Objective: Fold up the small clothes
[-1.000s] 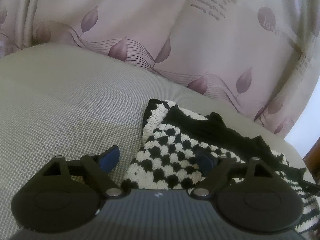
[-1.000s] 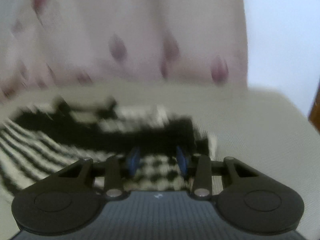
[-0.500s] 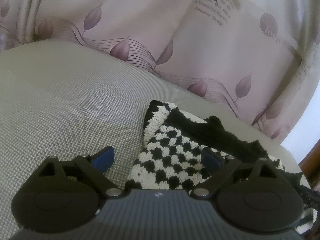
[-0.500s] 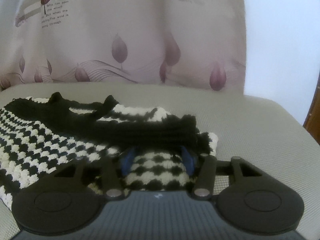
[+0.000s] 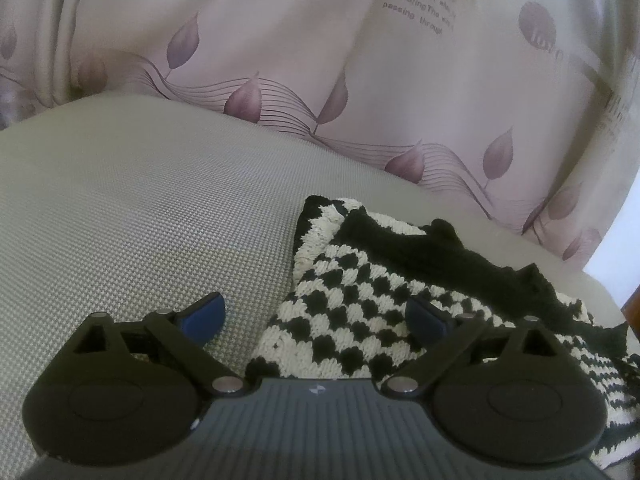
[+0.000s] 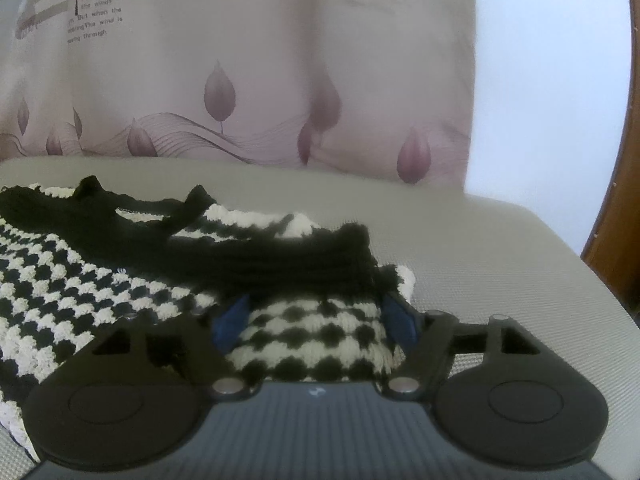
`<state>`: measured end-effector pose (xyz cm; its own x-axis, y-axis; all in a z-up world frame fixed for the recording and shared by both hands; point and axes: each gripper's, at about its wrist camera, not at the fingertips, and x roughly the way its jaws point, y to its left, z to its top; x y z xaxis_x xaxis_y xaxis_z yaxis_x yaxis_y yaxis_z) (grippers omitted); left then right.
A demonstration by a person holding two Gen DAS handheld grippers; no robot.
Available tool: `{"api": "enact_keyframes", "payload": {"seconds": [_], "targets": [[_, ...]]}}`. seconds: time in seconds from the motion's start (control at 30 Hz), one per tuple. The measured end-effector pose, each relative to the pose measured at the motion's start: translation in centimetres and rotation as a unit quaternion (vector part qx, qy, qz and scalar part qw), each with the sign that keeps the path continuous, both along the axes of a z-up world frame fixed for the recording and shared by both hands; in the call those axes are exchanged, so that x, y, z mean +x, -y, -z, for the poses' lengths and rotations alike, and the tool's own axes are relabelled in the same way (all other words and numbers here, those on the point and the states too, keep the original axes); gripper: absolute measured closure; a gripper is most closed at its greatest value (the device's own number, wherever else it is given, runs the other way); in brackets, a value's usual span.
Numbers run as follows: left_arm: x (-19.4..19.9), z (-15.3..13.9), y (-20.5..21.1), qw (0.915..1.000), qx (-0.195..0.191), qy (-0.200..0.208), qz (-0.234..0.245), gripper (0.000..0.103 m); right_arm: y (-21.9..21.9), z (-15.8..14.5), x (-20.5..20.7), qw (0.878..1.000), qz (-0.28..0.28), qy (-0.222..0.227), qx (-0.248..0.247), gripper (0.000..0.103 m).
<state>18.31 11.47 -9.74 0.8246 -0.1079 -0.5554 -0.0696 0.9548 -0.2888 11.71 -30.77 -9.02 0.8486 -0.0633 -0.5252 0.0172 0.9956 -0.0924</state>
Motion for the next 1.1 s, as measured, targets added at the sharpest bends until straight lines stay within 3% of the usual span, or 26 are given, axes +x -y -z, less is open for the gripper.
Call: {"api": "enact_keyframes", "payload": {"seconds": [0.63,1.1], "targets": [[0.1,0.0,0.5,0.9997,0.024,-0.009,-0.003,0.002,-0.5,0.0,-0.3,1.000,0.012,0.013,-0.024,0.010],[0.5,0.0,1.2,0.9983,0.053,-0.023,-0.004,0.000,-0.5,0.0,-0.4,1.000,0.007,0.014,-0.021,0.008]]}}
